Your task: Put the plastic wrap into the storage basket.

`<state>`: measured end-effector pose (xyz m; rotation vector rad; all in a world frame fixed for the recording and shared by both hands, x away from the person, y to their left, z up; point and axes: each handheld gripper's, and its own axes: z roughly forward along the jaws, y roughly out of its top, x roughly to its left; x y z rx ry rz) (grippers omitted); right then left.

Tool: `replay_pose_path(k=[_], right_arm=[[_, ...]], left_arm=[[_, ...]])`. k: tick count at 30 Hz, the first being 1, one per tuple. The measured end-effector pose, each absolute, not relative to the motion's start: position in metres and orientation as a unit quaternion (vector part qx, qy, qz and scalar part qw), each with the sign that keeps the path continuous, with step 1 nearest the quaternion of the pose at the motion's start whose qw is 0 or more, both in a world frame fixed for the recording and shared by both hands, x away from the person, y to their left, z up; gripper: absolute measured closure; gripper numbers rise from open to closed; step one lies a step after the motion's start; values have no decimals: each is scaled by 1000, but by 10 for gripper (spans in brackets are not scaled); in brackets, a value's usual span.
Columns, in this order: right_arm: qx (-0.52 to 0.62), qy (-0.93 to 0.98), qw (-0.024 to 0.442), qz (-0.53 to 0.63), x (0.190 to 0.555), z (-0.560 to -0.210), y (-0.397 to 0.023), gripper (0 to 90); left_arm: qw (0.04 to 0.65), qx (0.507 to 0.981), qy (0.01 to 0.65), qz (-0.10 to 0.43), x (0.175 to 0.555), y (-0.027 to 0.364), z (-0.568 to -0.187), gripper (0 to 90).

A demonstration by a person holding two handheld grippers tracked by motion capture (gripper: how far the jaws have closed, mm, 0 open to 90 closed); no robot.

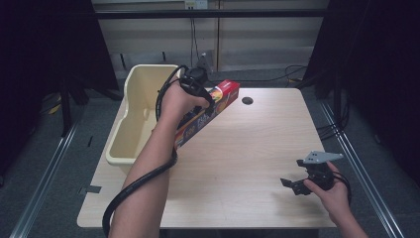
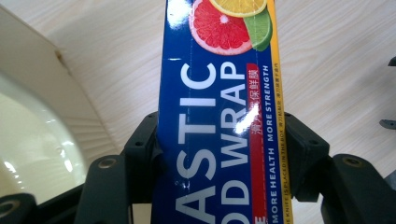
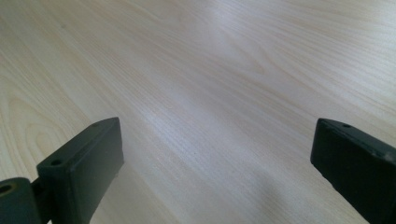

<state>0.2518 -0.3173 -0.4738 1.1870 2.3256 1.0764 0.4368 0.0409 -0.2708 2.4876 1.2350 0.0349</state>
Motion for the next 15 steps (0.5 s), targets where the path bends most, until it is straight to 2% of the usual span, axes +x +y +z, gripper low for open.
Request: replay_pose_path(k=[15], right_arm=[[412,816,156,375,252,-474,-316,24]], left_arm=[[178,869,461,15,434,61,-257,407]])
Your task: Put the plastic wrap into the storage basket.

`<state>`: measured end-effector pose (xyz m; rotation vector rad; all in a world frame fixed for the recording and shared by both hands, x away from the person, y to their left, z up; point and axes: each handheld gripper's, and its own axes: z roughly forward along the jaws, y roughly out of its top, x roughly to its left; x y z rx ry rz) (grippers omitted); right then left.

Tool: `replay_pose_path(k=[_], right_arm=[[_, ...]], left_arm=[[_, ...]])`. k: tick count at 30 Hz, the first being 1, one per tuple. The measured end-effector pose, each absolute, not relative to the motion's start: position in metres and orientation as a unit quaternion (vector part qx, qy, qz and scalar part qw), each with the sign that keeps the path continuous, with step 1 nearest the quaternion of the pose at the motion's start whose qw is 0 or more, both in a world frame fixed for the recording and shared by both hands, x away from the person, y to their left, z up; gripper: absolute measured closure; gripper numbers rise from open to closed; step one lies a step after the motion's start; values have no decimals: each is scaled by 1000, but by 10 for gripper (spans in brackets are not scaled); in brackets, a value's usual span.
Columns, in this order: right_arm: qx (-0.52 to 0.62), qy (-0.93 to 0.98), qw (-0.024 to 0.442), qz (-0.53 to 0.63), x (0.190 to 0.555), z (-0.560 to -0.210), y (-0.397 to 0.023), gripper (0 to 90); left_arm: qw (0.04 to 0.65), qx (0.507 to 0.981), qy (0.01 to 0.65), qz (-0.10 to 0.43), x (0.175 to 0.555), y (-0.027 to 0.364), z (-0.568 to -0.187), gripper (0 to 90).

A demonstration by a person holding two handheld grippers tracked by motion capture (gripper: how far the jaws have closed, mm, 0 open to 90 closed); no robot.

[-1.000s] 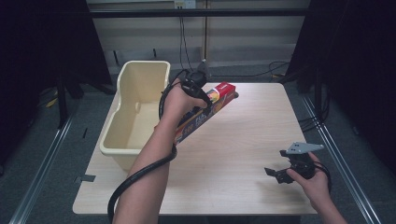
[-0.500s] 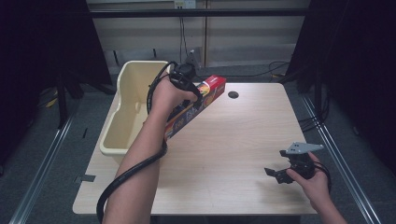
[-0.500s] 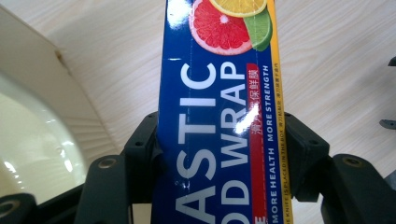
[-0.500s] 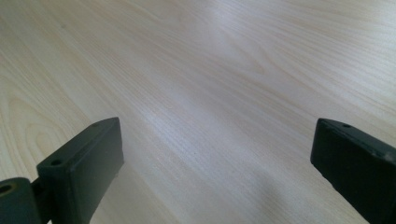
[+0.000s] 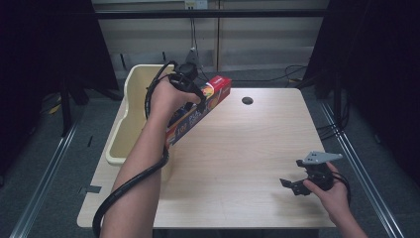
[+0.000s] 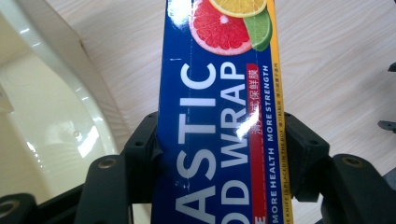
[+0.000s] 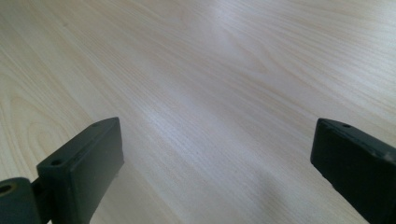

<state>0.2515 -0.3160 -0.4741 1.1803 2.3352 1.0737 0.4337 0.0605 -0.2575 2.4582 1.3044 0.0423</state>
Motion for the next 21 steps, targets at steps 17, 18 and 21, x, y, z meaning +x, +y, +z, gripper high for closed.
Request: replay_pose_path(k=[17,18,21], right_arm=[[415,814,158,374,251,-474,-316,23],[415,814,158,374,251,-474,-316,24],[413,814,159,375,251,-474,-316,23]], left_arm=[[179,861,475,19,432,83,-246,407],[179,859,480,19,432,84,-245,407],[176,856,485,23,432,89,-243,407]])
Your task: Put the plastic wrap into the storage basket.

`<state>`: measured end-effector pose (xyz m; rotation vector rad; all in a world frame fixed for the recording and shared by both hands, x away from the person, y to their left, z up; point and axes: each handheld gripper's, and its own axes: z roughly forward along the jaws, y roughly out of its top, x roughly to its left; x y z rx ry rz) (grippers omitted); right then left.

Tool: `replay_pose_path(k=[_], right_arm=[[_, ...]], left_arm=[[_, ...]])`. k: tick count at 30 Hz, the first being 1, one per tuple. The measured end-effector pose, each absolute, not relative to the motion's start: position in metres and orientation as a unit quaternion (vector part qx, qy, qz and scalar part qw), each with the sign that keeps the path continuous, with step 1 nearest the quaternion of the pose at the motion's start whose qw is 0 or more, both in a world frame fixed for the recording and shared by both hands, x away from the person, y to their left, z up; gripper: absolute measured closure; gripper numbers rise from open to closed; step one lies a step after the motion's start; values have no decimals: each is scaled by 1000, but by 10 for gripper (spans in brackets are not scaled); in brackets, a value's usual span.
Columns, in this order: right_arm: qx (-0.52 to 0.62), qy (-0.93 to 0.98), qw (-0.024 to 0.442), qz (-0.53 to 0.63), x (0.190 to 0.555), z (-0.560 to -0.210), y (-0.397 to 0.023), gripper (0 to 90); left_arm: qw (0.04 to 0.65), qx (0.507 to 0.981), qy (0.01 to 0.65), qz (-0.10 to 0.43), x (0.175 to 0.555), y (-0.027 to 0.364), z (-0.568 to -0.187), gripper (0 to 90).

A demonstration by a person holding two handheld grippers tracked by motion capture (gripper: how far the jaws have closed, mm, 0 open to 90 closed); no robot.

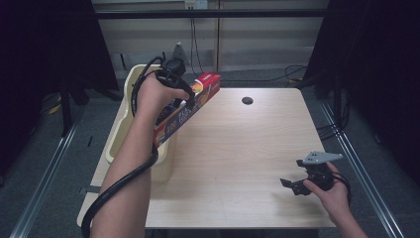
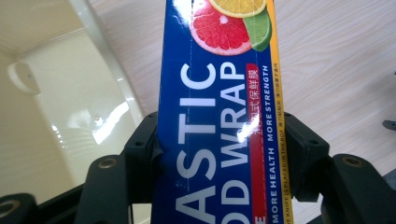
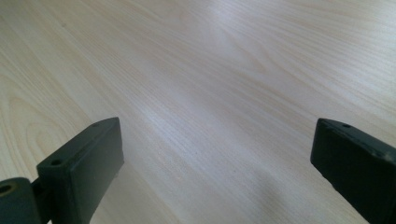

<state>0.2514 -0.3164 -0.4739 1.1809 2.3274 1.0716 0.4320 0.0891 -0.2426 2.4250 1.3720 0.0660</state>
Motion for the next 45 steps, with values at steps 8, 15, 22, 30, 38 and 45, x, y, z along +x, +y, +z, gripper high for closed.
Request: replay_pose_path(k=[8,15,22,30,38,45], right_arm=[[414,815,156,374,252,-474,-316,23],[414,816,158,371,251,-475,-315,23],[413,817,159,370,251,-475,-316,24],[414,817,161,368,251,-474,-316,23],[413,819,160,365,251,-476,-315,24],[413,819,162,365,251,-475,-315,24]], left_arm=[[178,845,504,23,431,103,-237,407],[181,838,514,22,430,114,-234,408],[187,827,530,30,428,122,-228,407],[185,818,544,34,428,134,-226,407],[192,811,551,36,426,147,-222,407],[197,810,551,41,423,150,-213,407]])
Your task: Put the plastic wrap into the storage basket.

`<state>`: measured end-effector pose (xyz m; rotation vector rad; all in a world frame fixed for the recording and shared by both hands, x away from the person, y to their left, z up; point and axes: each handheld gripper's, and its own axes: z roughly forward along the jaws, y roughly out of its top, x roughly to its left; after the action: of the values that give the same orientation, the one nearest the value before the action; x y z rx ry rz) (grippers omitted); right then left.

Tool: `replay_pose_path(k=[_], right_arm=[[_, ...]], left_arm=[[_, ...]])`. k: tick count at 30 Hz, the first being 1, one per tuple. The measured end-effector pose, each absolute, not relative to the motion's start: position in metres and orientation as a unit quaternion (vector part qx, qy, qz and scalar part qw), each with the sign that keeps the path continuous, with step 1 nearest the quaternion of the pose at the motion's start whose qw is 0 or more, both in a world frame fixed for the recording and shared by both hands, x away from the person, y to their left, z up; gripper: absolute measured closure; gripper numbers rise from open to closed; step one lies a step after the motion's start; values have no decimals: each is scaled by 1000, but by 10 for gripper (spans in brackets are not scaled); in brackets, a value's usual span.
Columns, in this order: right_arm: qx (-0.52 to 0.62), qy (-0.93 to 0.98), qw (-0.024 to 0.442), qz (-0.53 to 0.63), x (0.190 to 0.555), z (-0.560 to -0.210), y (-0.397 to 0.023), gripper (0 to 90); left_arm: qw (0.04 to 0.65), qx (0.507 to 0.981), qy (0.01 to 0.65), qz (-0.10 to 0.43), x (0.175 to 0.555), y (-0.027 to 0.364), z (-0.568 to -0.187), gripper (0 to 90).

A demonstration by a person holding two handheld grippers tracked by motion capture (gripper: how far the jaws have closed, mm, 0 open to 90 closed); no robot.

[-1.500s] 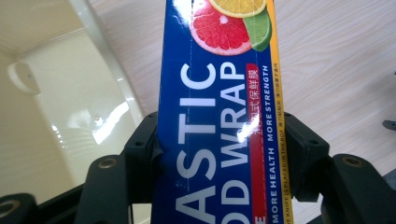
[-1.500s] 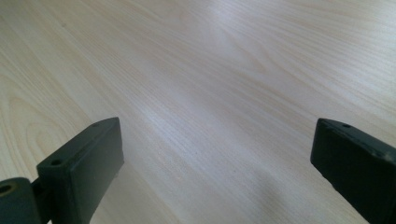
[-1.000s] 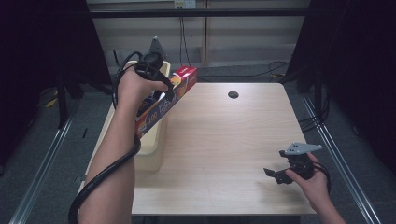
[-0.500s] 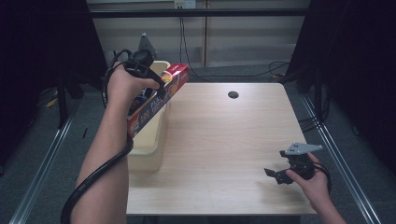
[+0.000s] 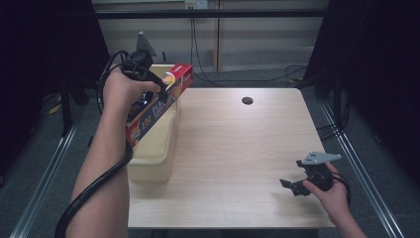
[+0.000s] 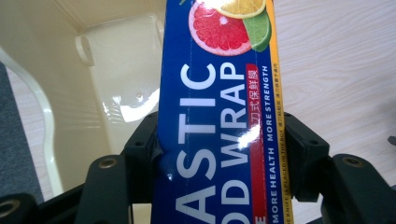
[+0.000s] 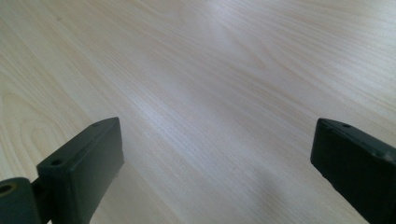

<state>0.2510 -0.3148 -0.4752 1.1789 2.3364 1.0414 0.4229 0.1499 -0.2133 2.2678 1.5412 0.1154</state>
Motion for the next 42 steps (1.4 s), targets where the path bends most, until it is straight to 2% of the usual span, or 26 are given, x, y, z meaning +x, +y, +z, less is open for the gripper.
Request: replay_pose_path(k=[11,23,42], right_arm=[[413,818,162,366,250,-475,-315,23],[413,818,159,367,249,-475,-314,23],[402,822,157,371,257,-474,-307,24]], left_arm=[[198,807,553,56,420,161,-202,407],[188,782,591,57,415,176,-208,406],[184,776,600,62,406,186,-215,406]])
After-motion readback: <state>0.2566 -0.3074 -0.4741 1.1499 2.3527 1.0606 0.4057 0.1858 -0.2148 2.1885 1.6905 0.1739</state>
